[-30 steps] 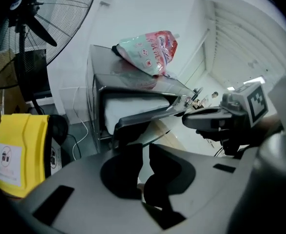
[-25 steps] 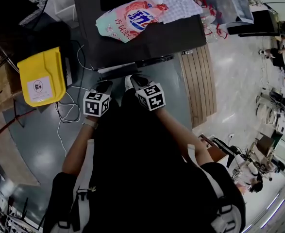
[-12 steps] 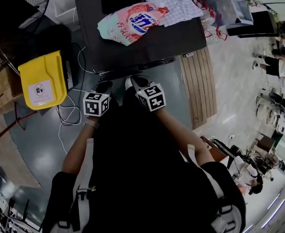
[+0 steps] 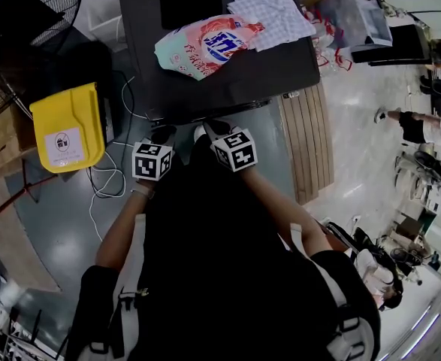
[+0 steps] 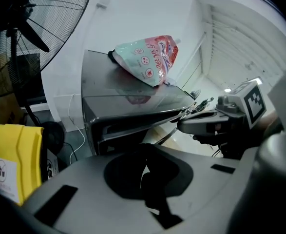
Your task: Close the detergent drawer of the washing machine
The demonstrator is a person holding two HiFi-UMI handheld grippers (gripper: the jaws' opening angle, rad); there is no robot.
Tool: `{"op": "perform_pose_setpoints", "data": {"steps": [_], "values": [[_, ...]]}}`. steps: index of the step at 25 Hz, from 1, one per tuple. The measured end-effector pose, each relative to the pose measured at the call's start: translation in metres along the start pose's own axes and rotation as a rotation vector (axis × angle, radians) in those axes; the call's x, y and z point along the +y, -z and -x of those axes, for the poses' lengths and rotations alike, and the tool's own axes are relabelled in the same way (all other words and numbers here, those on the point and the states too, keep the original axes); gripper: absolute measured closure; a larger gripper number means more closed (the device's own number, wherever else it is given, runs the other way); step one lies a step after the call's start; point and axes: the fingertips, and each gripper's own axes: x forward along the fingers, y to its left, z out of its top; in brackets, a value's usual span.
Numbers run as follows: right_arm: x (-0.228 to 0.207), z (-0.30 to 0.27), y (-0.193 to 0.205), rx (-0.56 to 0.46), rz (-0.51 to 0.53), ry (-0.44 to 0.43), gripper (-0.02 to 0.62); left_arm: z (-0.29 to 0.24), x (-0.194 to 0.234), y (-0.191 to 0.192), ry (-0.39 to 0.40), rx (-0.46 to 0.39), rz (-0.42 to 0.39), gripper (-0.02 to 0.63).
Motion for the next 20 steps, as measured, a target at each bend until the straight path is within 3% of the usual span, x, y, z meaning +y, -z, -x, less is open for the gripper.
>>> {"op": "perform_pose_setpoints", "data": {"steps": [14,20], "values": [[0.007,-0.011,0.002,0.077,0.040,-0.085,0.580,-0.012,0.001,0.005,0.051,0.063,0.056,0.595],[0.002,-0.020,-0.007,0.102,0.053,-0.108,0.581,-0.014,0.013,-0.007,0.034,0.055,0.080,0.597]]}}
